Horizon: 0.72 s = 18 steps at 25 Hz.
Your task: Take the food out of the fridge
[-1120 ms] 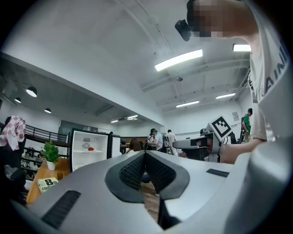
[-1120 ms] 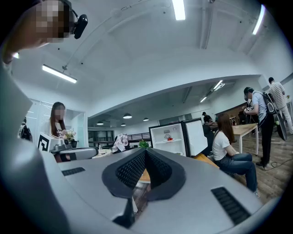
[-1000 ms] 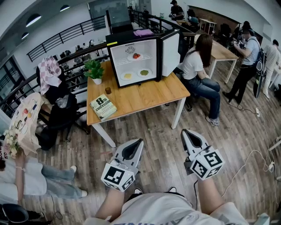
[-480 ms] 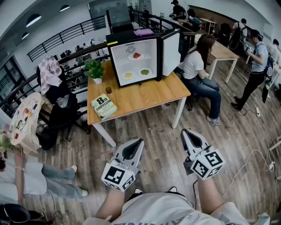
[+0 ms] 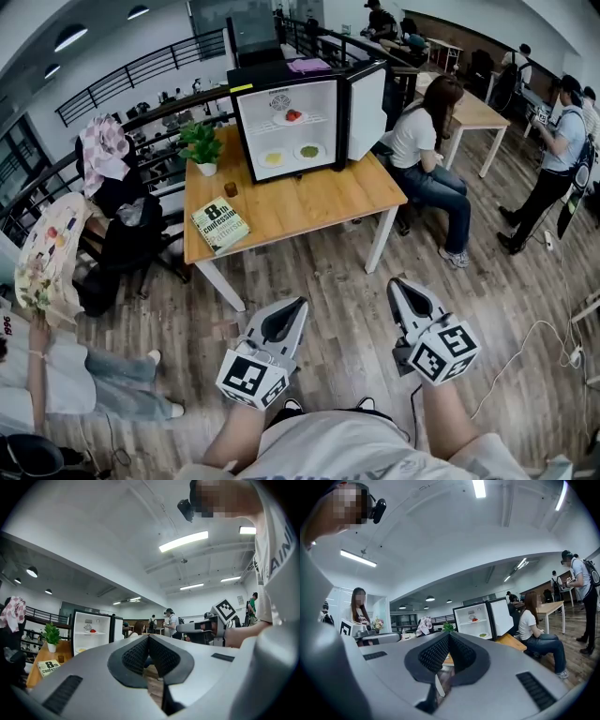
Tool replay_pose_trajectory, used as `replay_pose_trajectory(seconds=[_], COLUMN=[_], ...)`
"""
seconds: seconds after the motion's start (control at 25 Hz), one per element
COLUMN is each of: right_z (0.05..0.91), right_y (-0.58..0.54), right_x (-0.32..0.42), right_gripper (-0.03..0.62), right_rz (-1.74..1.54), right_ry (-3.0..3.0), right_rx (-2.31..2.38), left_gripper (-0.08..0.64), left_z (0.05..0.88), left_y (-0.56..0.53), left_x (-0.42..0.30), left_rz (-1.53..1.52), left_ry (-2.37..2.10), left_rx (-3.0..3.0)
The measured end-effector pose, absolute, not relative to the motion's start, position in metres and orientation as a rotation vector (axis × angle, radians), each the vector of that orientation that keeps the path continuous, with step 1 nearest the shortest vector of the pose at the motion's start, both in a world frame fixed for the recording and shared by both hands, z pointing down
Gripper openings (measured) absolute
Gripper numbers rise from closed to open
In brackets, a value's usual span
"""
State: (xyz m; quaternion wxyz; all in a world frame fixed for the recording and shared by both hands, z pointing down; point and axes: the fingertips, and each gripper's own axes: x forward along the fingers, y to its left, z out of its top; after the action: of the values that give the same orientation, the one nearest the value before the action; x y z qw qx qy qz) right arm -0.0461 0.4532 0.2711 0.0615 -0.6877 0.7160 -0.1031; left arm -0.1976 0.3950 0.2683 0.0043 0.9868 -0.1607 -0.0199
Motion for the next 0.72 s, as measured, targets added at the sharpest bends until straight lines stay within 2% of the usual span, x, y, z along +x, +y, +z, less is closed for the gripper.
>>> replay_pose_trajectory(seconds=[0.72], right_z=[0.295], right_y=[0.417], right_x=[-0.115], right_gripper=[0.02], right_rz=[-0.339], right_ry=[2.093], right_rx=[-2.219], left_gripper=[0.009], left_z=[0.289], left_y=[0.341], left_x=[-0.258], left_rz=[-0.062], left_ry=[-0.38], left_rx=[3.103])
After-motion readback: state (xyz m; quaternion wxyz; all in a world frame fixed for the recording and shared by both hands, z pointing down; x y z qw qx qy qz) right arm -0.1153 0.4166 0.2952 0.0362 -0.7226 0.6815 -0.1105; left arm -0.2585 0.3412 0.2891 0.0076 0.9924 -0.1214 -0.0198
